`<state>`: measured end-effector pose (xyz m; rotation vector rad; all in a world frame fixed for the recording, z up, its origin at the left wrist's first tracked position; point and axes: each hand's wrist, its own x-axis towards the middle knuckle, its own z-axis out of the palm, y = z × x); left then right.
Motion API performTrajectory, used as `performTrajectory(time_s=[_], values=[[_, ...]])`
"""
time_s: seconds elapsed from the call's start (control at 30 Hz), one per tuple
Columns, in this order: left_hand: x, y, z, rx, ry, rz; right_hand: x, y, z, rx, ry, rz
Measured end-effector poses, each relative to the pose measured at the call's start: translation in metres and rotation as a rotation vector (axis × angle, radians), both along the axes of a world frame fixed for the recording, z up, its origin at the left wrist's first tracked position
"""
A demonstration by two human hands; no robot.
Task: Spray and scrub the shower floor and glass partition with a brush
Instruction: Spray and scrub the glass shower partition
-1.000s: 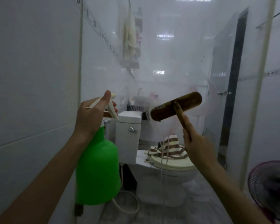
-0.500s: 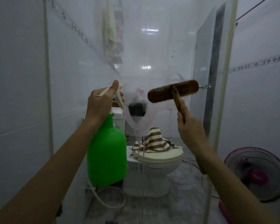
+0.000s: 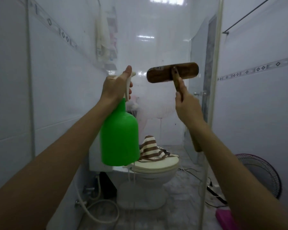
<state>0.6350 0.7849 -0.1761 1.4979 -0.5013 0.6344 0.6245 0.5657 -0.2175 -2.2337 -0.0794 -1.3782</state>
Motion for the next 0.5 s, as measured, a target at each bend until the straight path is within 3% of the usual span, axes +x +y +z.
performTrajectory(time_s=[0.23, 0.43, 0.5], values=[[0.004, -0.015, 0.040, 0.062, -0.023, -0.135, -0.024, -0.003, -0.089, -0.098, 0.128, -0.014], [0.001, -0.021, 0.057, 0.039, -0.109, -0.037, 0.005, -0.004, 0.086, -0.066, -0.072, -0.034], [0.002, -0.015, 0.054, 0.009, -0.133, -0.032, 0.002, -0.008, 0.088, -0.027, -0.049, -0.051]])
